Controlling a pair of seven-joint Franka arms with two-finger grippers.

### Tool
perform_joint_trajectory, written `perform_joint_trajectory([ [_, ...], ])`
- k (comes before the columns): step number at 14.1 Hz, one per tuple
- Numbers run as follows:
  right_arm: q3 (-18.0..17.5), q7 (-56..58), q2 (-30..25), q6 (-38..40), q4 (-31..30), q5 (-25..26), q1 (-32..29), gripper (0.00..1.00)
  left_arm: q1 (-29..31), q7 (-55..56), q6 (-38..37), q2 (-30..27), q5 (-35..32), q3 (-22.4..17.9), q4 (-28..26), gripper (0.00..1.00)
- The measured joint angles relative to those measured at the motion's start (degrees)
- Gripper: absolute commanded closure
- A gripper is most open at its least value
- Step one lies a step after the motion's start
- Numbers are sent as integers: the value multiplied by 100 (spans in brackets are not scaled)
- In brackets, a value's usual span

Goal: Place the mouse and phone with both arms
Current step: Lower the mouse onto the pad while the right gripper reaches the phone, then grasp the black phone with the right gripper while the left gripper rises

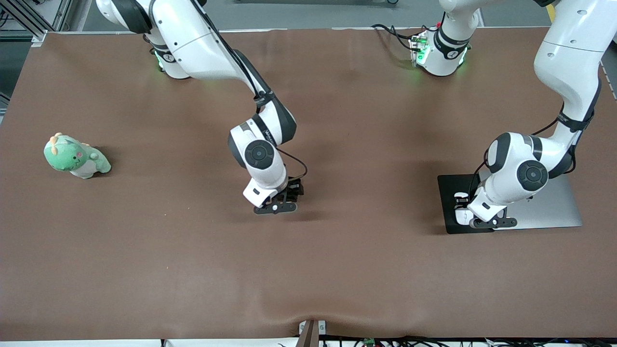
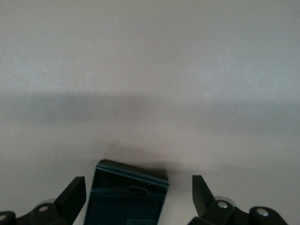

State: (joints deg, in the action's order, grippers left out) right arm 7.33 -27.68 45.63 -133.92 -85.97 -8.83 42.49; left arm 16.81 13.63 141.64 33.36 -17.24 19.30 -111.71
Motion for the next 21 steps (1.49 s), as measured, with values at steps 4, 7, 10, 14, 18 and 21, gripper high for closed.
perform_joint_trajectory([
  [4, -55, -96, 91, -19, -61, -37, 171, 0, 1, -4, 216, -6, 0, 8, -96, 0],
  [7, -54, -212, 90, -70, -88, -37, 275, 0, -1, -72, 228, -118, 0, 39, -73, 0],
  [10, -43, -281, 91, -197, -162, -44, 294, 0, -11, -427, 190, -457, 0, 110, -61, 0],
  [14, -23, -291, 91, -265, -231, -62, 286, 0, -7, -480, -441, -1132, 0, 294, 41, 0],
  [18, -15, -296, 93, -275, -349, -67, 282, 0, -5, -480, -1290, -1638, 174, 521, 501, 0],
  [21, -16, -303, 92, -368, -376, -67, 283, 64, -3, -480, -2048, -1810, 481, 725, 1072, 0],
])
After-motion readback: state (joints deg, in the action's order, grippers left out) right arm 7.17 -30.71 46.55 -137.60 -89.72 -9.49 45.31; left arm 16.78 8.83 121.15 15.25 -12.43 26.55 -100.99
